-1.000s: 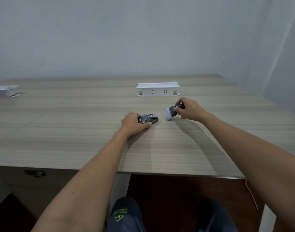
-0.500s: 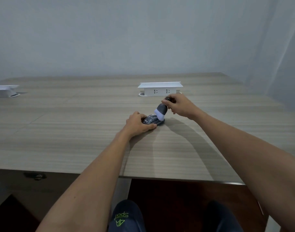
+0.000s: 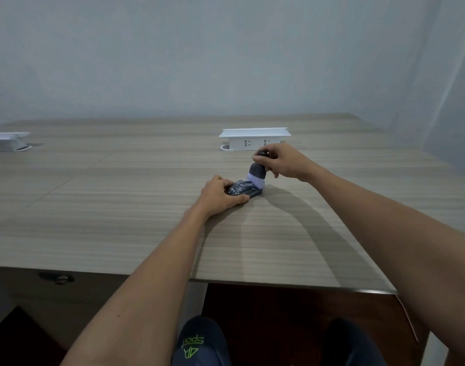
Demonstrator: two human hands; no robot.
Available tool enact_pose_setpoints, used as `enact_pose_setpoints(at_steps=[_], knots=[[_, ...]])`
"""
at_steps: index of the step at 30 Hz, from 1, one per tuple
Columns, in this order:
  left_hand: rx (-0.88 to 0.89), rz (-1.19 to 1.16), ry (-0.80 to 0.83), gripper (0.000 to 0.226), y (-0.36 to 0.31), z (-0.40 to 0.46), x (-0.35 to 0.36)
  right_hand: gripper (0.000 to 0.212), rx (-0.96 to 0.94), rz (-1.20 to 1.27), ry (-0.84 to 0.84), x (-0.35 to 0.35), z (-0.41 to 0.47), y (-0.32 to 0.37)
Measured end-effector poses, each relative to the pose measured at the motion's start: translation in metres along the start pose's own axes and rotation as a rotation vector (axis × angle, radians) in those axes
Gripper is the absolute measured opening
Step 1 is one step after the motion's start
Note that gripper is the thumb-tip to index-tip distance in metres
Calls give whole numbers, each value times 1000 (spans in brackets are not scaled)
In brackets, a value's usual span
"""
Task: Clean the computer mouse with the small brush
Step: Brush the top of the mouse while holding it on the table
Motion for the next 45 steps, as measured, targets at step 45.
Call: enact_pose_setpoints(at_steps=[45], knots=[[23, -34, 53, 47, 3, 2, -2, 18, 75, -146, 47, -9, -13, -23]])
Point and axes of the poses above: each hand's wrist, its own z-axis towards the middle knuckle, its own x-axis out of the palm, y = z × x, the point moved 4 cm from there along z, towards the middle knuckle, and after that the axes turned 12 degrees about -z, right-handed, at the moved point
